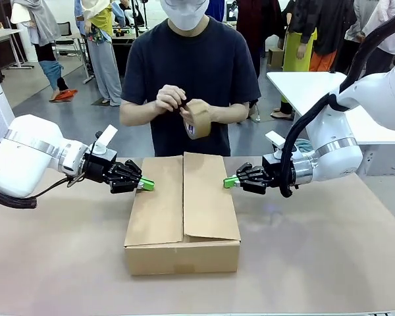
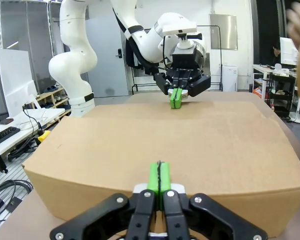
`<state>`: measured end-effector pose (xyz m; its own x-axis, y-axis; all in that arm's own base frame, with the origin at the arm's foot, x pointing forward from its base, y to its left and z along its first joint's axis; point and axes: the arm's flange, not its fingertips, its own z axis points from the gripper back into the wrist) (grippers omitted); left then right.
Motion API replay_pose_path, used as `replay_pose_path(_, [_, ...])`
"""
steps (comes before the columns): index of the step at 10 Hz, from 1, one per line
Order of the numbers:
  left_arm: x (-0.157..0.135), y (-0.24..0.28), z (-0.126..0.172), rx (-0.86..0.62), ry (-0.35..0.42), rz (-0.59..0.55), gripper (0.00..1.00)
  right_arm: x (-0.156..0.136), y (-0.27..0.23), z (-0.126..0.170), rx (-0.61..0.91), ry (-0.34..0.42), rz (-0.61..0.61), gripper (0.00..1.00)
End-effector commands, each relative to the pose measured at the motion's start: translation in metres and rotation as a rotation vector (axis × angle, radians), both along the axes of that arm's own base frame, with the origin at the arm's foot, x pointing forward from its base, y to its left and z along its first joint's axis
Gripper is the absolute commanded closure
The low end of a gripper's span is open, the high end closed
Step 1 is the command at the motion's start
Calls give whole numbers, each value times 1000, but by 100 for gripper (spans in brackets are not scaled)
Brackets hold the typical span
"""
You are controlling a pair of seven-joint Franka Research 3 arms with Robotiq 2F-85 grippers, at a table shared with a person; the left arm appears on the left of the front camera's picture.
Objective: Wrap the clocks to prevent damage.
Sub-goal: After the human seals the box with tape, release both hands from the side flaps of the Package Box.
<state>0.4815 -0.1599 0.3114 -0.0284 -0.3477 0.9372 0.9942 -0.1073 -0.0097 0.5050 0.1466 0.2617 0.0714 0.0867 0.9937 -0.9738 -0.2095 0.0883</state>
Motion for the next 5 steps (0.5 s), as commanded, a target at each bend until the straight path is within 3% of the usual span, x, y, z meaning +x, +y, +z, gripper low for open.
replay_pose_path(1, [-1, 0, -2, 3, 4, 3, 100, -2, 1, -4, -6, 8, -12, 99])
replay_pose_path(5, [-1, 0, -2, 3, 4, 3, 100, -2, 1, -4, -6, 8, -12, 99])
